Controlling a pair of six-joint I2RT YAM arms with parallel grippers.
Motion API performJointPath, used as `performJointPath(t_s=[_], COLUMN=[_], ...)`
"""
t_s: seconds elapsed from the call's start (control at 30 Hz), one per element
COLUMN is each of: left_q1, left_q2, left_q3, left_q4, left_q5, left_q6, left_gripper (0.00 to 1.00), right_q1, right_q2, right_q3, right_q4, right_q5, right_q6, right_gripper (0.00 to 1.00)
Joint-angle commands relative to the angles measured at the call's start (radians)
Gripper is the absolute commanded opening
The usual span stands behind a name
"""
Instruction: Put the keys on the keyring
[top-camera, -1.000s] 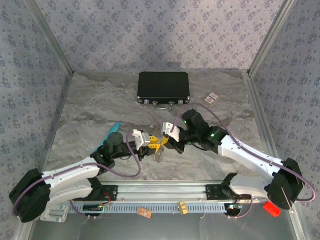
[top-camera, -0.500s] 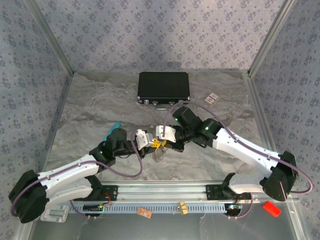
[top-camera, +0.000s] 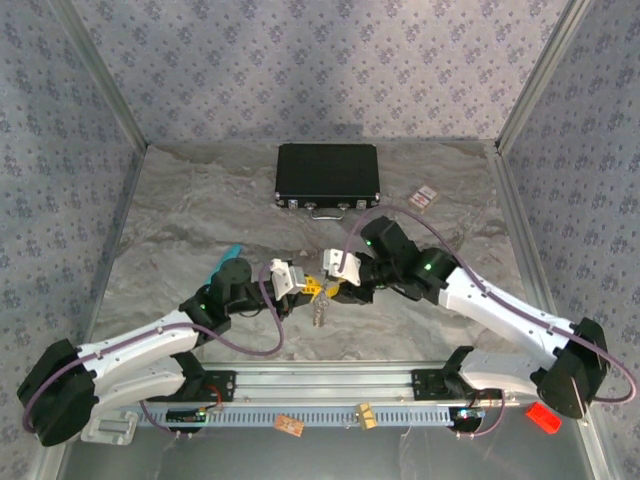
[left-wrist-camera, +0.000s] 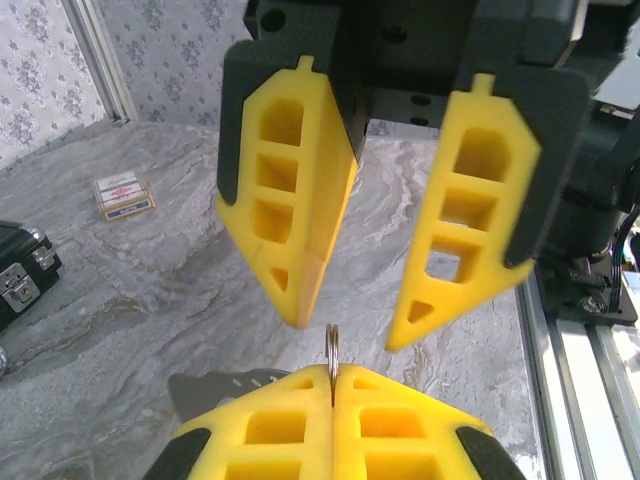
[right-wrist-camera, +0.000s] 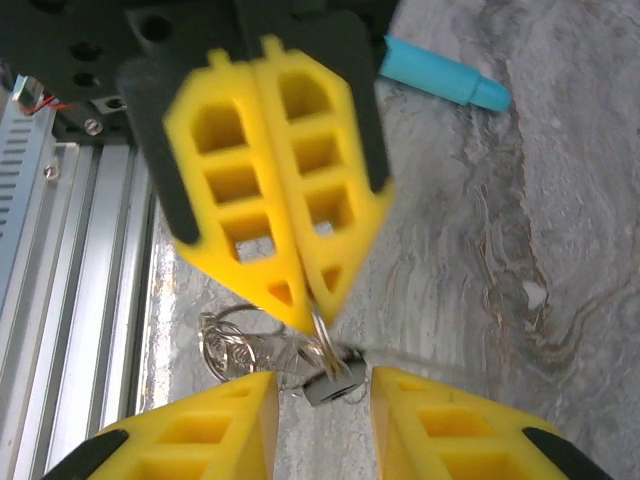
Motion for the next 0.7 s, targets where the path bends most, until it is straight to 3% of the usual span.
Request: performJointPath(t_s=[0.0,0.37,0.53,0.67], left_q1=[-0.005,-0.006,-0.007,-0.006], left_q2=[0.017,0.017,0.012,0.006], left_q3=[-0.035,-0.062,-0.066,-0.065], left_q4=[0.198,0.246,0.238,0.223], left_q5=[0.023,0.014,0.012,0.013], left_q6=[-0.089,-0.115,-0.113,-0.109], left_gripper=[0.0,0.0,0.0,0.0], right_q1=[-0.028,-0.044,-0.052,-0.07], right_q2=[-0.033,-0.04,-0.029,-0.081], right_q3=[-0.07,-0.122,-0.143,-0.169], right_q4=[0.138,0.201,0.182,0.201], right_q5=[-0.069,-0.079,-0.044,-0.084], right_q6=[0.116,0.163,0.133,0.128], right_gripper=[0.31,0.31,0.33,0.37])
